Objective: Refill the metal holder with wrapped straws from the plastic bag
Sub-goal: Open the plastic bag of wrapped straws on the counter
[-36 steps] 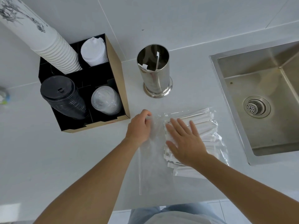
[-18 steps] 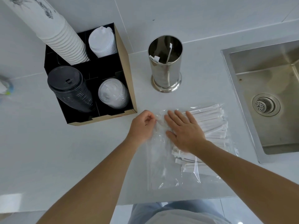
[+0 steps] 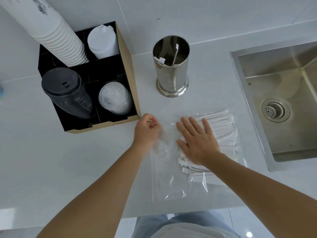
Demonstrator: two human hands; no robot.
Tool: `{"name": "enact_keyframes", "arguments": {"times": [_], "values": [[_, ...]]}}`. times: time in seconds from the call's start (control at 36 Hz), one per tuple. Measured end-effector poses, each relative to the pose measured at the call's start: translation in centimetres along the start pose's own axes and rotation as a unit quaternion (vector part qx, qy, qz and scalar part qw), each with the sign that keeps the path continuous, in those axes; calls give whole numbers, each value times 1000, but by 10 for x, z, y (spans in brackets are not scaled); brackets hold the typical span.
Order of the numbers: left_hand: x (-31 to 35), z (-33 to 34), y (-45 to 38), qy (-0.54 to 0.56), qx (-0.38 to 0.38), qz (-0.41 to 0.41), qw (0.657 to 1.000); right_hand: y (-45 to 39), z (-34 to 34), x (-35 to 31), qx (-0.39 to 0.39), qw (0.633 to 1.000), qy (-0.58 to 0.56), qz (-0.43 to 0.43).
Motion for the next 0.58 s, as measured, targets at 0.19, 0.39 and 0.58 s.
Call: {"name": "enact_keyframes", "arguments": {"times": [0.19,0.39,0.58], "values": [[-3,-7,10,96,-26,-42,994,1,1,1,1,1000,4,1],[0,6,11,-37,48,-15,998,0,0,0,0,1000,9,0],[-19,-21,15,23,59,-36,997,-1,2,1,4,1000,13,1]]}}
Point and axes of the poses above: each hand's wrist, its own y-axis away from the middle knuckle, its own z-axis out of the palm, x = y × z, the point moved 2 cm from there along -y, towards the middle knuckle, and after that the axes turned 11 degrees about -x, right-handed, at the moved point
